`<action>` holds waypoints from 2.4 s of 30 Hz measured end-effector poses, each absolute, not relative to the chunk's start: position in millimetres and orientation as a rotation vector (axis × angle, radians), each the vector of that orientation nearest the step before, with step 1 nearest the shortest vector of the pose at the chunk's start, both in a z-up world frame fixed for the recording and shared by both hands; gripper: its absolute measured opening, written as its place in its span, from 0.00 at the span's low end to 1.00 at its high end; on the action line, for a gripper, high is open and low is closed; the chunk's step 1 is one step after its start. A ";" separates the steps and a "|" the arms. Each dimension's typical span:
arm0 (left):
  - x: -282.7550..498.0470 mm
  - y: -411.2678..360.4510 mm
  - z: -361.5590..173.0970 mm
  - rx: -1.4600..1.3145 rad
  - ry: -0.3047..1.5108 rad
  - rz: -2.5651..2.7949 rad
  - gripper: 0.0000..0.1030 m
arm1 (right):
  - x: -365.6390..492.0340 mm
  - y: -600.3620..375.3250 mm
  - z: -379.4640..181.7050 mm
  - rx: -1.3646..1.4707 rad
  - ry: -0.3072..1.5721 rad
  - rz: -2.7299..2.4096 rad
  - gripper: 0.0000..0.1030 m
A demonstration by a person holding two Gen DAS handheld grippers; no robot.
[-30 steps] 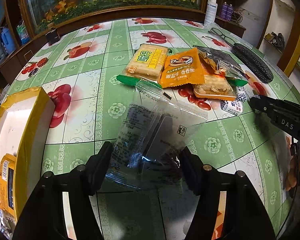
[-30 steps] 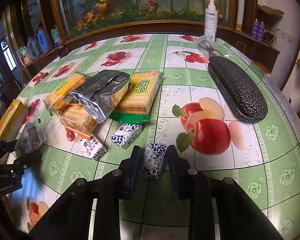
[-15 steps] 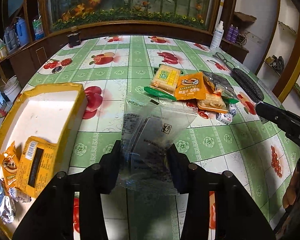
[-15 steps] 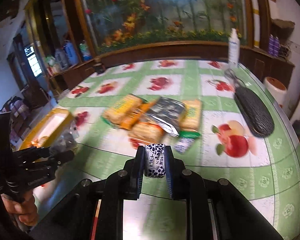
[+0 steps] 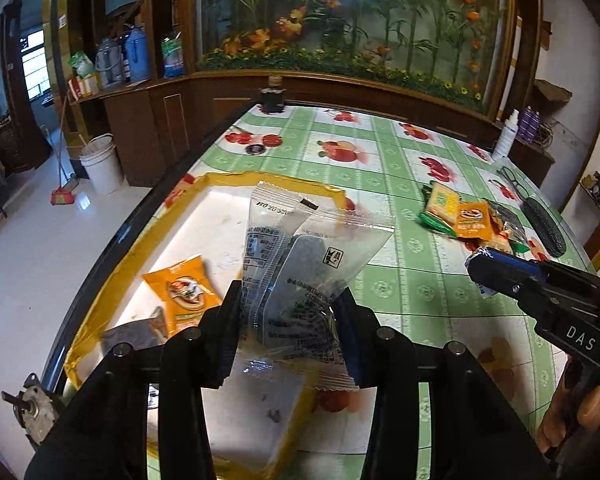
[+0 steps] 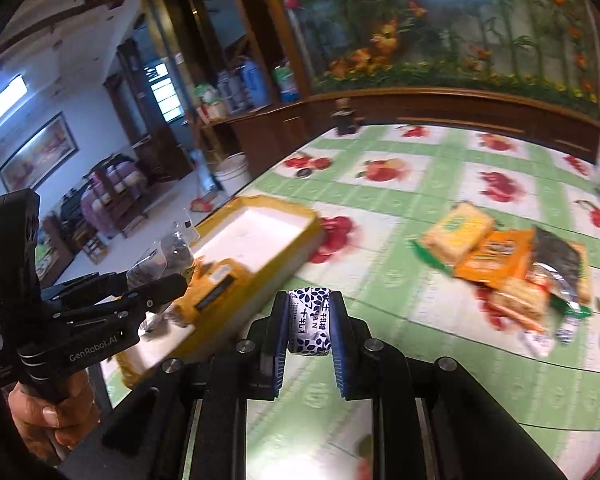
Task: Organize snacks
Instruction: 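Carry the clear bag and candy into the tray box and release both, then return both grippers to the remaining snacks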
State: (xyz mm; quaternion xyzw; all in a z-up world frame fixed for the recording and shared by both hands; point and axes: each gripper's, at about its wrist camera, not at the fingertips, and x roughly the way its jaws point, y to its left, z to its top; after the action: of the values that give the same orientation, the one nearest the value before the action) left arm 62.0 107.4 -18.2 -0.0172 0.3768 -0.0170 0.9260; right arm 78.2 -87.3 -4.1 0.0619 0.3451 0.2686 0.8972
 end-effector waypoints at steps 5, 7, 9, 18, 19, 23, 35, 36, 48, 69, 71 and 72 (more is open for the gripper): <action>57.0 145.6 -21.2 -0.068 0.769 0.049 0.40 | 85.0 -47.9 -7.0 0.136 0.733 0.645 0.19; 58.1 154.9 -23.9 -0.082 0.773 0.071 0.40 | 88.5 -32.2 -5.7 0.133 0.735 0.673 0.19; 58.7 161.7 -27.2 -0.087 0.779 0.086 0.40 | 94.4 -18.0 -5.7 0.133 0.739 0.702 0.19; 70.8 172.5 -53.2 -0.107 0.839 0.108 0.40 | 129.1 37.5 -22.6 0.096 0.782 0.736 0.19; 73.0 171.3 -56.0 -0.103 0.844 0.106 0.40 | 132.8 41.0 -25.4 0.092 0.788 0.733 0.19; 77.3 166.4 -59.8 -0.074 0.855 0.109 0.40 | 146.6 46.2 -37.4 0.088 0.812 0.708 0.19; 72.1 169.0 -52.2 -0.033 0.827 0.181 0.74 | 154.6 40.8 -46.2 0.085 0.825 0.682 0.41; 71.6 169.8 -51.2 -0.036 0.826 0.182 0.74 | 153.5 38.1 -44.9 0.084 0.818 0.675 0.41; 72.3 129.3 -32.5 0.000 0.791 0.109 0.74 | 134.6 -37.1 -29.1 0.197 0.761 0.601 0.53; 73.1 10.4 -21.6 0.002 0.773 -0.155 0.74 | 88.5 -241.0 -32.3 0.571 0.510 0.249 0.68; 64.8 2.5 -23.9 -0.087 0.730 -0.186 0.74 | 85.5 -245.0 -28.2 0.599 0.473 0.244 0.75; 60.2 -0.1 -25.2 -0.150 0.709 -0.196 0.74 | 83.3 -247.3 -25.9 0.613 0.451 0.229 0.78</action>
State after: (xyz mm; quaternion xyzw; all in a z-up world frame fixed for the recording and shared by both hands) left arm 60.2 -0.1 -25.2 -0.0732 0.3461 -0.0958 0.9304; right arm 83.3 -247.3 -25.9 0.2987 0.2198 0.1116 0.9220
